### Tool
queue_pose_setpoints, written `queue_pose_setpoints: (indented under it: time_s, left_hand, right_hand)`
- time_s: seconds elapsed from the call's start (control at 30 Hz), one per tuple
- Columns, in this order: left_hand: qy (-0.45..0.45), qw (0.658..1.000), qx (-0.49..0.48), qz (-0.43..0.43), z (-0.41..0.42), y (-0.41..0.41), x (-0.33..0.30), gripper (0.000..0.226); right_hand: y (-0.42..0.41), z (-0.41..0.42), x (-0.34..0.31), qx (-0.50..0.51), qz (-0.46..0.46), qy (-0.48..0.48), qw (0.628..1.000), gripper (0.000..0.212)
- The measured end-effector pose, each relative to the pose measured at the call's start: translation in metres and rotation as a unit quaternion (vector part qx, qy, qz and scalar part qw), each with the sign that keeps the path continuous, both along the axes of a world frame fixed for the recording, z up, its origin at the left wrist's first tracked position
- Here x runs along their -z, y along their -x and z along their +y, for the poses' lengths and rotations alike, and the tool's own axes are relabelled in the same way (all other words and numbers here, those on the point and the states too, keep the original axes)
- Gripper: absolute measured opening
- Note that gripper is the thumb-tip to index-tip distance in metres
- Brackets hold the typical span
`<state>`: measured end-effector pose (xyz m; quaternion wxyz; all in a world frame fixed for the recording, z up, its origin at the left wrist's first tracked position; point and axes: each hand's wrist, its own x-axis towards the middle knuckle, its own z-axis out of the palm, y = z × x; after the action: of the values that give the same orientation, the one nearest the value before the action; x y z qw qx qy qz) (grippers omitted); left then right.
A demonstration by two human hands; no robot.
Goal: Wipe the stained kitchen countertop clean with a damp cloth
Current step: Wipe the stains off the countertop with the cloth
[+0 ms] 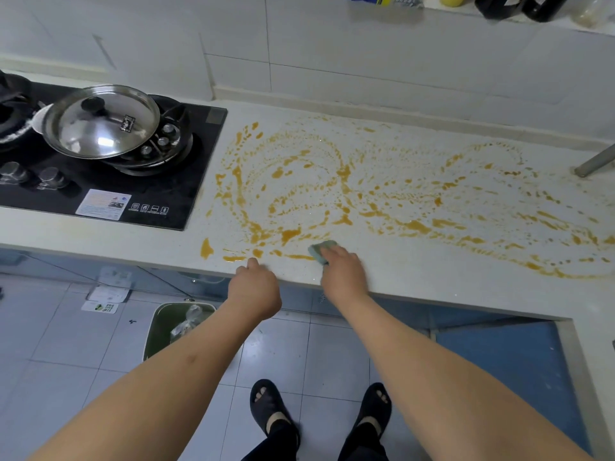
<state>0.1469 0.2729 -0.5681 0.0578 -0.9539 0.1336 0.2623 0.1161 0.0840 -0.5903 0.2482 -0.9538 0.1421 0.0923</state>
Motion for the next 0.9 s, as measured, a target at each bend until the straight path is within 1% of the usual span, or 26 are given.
queue_pose_setpoints:
  time_s: [0.03, 0.1, 0.17, 0.23, 0.33, 0.43, 0.5, 0.57, 0.6, 0.63, 0.7, 0.77, 0.8, 0.83, 0.87, 0.9]
  left_hand:
    - [0.004, 1.0, 0.0, 0.001, 0.002, -0.001, -0.001, 0.024]
    - [0.007, 1.0, 0.005, 0.007, 0.006, -0.004, -0.002, 0.027]
    - [0.009, 1.0, 0.01, 0.013, 0.008, -0.005, -0.003, 0.031]
    - [0.012, 1.0, 0.016, 0.013, 0.01, -0.007, -0.004, 0.028]
    - [0.012, 1.0, 0.021, 0.009, 0.009, -0.007, -0.003, 0.023]
    - [0.01, 1.0, 0.018, 0.007, 0.007, -0.007, -0.002, 0.027]
    - [0.006, 1.0, 0.02, 0.009, 0.007, -0.007, -0.002, 0.029]
    - [0.004, 1.0, 0.025, 0.008, 0.008, -0.006, -0.003, 0.028]
    - [0.005, 1.0, 0.026, 0.008, 0.008, -0.006, -0.003, 0.027]
    - [0.007, 1.0, 0.028, 0.009, 0.009, -0.006, -0.003, 0.025]
    - [0.015, 1.0, 0.025, 0.012, 0.01, -0.005, -0.003, 0.016]
    - [0.022, 0.999, 0.024, 0.013, 0.012, -0.006, -0.003, 0.017]
    - [0.022, 0.999, 0.027, 0.013, 0.013, -0.006, -0.002, 0.021]
    - [0.023, 0.999, 0.032, 0.013, 0.014, -0.007, -0.003, 0.024]
    - [0.024, 0.999, 0.034, 0.013, 0.015, -0.009, -0.003, 0.027]
    - [0.026, 0.999, 0.035, 0.015, 0.015, -0.009, -0.004, 0.027]
  right_hand:
    - [-0.006, 0.006, -0.003, 0.007, -0.001, -0.029, 1.0, 0.046]
    - [-0.015, 0.004, -0.013, 0.065, -0.009, -0.105, 0.992, 0.033]
    - [-0.02, -0.012, -0.027, 0.151, -0.027, -0.161, 0.975, 0.028]
    - [-0.023, -0.035, -0.042, 0.211, -0.046, -0.192, 0.957, 0.026]
    - [-0.022, -0.062, -0.061, 0.235, -0.103, -0.217, 0.942, 0.029]
    - [-0.014, -0.064, -0.065, 0.213, -0.134, -0.224, 0.941, 0.026]
    - [-0.007, -0.055, -0.058, 0.165, -0.118, -0.191, 0.961, 0.021]
    - [0.003, -0.042, -0.041, 0.084, -0.056, -0.126, 0.987, 0.016]
    - [0.008, -0.035, -0.031, 0.052, -0.019, -0.093, 0.994, 0.015]
    - [0.013, -0.029, -0.022, 0.031, 0.004, -0.063, 0.998, 0.016]
    - [0.019, -0.02, -0.008, 0.015, 0.006, -0.014, 1.0, 0.019]
    - [0.02, -0.02, -0.003, 0.015, 0.007, 0.001, 1.0, 0.019]
    - [0.018, -0.022, -0.002, 0.014, 0.022, 0.001, 1.0, 0.031]
    - [0.017, -0.026, -0.002, 0.008, 0.043, 0.006, 0.999, 0.05]
    - [0.016, -0.03, -0.003, 0.001, 0.063, 0.025, 0.998, 0.063]
    - [0.014, -0.032, -0.002, -0.012, 0.076, 0.056, 0.995, 0.068]
